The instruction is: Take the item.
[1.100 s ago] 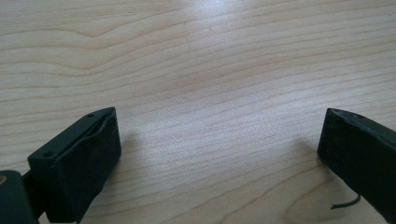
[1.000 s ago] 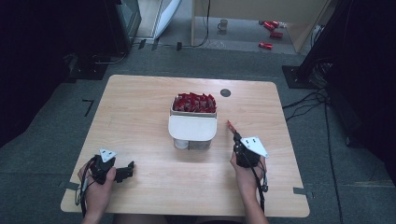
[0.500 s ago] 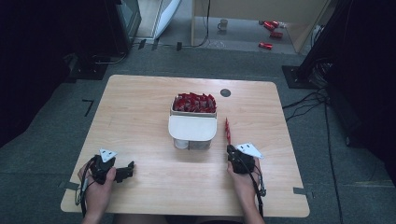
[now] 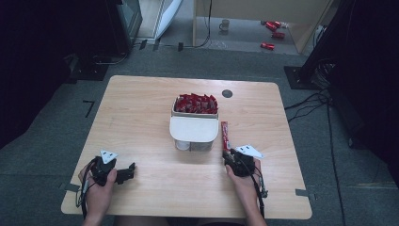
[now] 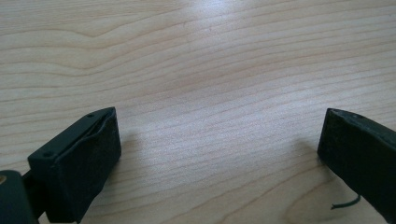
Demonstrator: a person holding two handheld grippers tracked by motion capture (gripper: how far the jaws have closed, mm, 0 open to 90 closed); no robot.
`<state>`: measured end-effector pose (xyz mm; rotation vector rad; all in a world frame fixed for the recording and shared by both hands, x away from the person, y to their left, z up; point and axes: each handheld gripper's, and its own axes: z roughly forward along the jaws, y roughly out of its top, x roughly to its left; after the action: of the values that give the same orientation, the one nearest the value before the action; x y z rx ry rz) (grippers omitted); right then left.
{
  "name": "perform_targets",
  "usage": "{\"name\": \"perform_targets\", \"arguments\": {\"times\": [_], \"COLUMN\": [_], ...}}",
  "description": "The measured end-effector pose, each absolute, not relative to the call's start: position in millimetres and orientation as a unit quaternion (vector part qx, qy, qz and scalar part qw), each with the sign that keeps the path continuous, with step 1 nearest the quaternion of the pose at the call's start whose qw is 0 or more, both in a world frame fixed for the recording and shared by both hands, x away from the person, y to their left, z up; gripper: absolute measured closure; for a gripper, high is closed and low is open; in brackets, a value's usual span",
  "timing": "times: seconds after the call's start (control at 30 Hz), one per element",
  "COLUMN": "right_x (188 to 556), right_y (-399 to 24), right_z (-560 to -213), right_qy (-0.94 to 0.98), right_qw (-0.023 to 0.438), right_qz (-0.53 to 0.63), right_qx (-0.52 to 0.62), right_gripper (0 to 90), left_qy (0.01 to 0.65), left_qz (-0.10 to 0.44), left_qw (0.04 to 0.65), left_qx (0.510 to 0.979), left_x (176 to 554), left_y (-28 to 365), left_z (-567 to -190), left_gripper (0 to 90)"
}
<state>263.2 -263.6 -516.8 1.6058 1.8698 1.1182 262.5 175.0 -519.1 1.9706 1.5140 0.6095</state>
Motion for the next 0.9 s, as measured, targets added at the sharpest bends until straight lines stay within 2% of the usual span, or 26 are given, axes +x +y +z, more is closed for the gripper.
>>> {"name": "perform_targets", "arguments": {"times": [0.33,0.63,0.7,0.9], "right_x": [255,242,238,227], "right_y": [-288,-330,-341,-370], "right_z": [-504,-496,-496,-500], "right_qy": [0.67,0.649,0.652,0.641], "right_qw": [0.224,0.243,0.239,0.248], "right_qz": [0.417,0.401,0.396,0.371], "right_qx": [0.571,0.599,0.601,0.624], "right_gripper": [46.5,26.4,14.9,12.4], "left_qy": [0.566,0.566,0.566,0.567], "left_qz": [0.228,0.228,0.228,0.228], "left_qw": [0.287,0.287,0.287,0.287], "left_qx": [0.738,0.738,0.738,0.738], "left_x": [263,263,263,263], "left_y": [175,175,175,175], "left_z": [-519,-519,-519,-519], "left_gripper": [0.0,0.0,0.0,0.0]}}
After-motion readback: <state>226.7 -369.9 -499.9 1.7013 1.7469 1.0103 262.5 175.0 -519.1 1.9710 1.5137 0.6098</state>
